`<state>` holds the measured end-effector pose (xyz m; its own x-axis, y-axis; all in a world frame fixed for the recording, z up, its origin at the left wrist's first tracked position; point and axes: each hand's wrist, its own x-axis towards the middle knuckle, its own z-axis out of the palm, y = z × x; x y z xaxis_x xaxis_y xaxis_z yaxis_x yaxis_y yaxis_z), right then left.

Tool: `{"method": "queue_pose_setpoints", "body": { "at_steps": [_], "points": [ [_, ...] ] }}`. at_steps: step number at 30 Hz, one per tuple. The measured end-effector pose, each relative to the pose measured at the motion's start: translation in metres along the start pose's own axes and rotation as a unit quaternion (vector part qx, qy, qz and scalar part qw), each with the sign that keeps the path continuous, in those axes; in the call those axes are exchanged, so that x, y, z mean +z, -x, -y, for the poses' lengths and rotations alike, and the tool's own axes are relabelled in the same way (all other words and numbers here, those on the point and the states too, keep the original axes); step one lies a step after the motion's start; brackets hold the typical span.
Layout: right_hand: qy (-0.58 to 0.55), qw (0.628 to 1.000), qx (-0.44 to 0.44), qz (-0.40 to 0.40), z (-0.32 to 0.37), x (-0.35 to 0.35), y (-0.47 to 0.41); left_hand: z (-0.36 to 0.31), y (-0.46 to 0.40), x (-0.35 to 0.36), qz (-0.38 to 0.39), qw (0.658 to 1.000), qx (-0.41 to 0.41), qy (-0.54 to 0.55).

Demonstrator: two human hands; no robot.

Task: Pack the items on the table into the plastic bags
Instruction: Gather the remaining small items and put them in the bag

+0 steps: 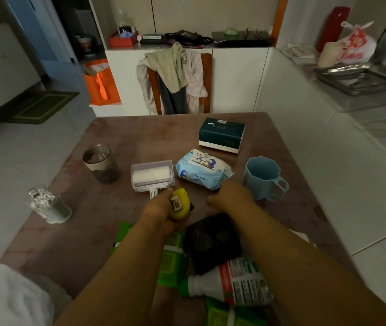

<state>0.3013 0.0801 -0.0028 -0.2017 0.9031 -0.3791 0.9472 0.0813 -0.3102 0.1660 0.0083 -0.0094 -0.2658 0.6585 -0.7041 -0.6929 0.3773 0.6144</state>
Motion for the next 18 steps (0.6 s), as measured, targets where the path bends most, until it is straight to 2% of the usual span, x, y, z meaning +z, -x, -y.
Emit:
{"method": "queue_pose_setpoints", "body": {
  "at_steps": [2,5,7,9,12,18],
  "points": [
    [-0.142,0.990,0.013,-0.001,0.006,-0.014,0.007,-0.002,0.001,-0.006,-0.013,1.000,0.028,-0.006],
    [-0.405,0.912,0.013,0.065,0.020,-0.038,0.029,-0.004,0.007,-0.016,-0.029,0.998,0.059,0.010],
    [-0.483,0.871,-0.006,0.089,0.029,-0.041,0.048,-0.004,0.020,-0.017,0.004,0.998,0.057,0.028],
    [-0.506,0.857,-0.026,0.092,0.036,-0.033,0.067,-0.002,0.037,-0.016,0.064,0.996,0.056,0.029],
    [-0.500,0.861,-0.045,0.079,0.045,-0.022,0.089,0.004,0.078,-0.013,0.160,0.984,0.083,-0.004],
    [-0.507,0.857,-0.071,0.063,0.047,-0.023,0.131,0.017,0.126,-0.028,0.167,0.975,0.110,-0.096]
  ]
}}
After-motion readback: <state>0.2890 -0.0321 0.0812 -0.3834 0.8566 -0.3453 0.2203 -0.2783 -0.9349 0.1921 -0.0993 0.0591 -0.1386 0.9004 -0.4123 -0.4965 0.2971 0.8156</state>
